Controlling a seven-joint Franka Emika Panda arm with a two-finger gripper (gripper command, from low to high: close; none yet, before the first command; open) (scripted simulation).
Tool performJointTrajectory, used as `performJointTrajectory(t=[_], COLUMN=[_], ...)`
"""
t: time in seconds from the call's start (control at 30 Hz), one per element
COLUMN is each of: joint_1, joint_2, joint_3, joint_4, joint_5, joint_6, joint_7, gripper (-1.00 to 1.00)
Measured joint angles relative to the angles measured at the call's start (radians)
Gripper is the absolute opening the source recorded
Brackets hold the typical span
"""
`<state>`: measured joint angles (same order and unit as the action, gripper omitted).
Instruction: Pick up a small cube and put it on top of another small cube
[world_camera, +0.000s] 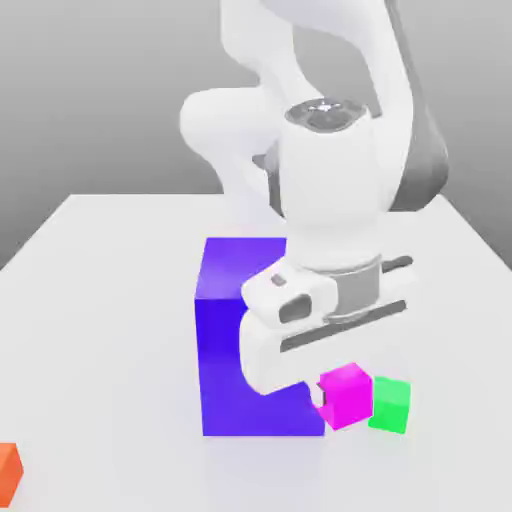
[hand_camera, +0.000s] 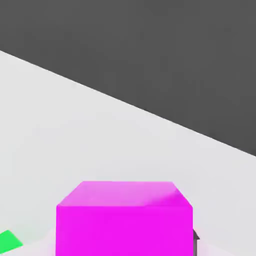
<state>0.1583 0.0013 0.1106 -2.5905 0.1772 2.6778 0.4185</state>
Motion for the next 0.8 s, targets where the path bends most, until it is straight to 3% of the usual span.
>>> performJointTrajectory(t=[0.3, 0.7, 0.73, 0.8], joint_1=[0.136, 0.142, 0.142, 0.142], joint_2=[-0.086, 0.111, 0.131, 0.131], joint_3=[0.087, 0.063, 0.062, 0.062], joint_4=[-0.150, -0.150, -0.151, -0.151], joint_5=[-0.141, -0.258, -0.269, -0.269], joint_6=[-0.005, 0.176, 0.194, 0.194], joint_7=[0.149, 0.234, 0.241, 0.241], gripper=[-1.00, -1.00, 1.00, 1.00])
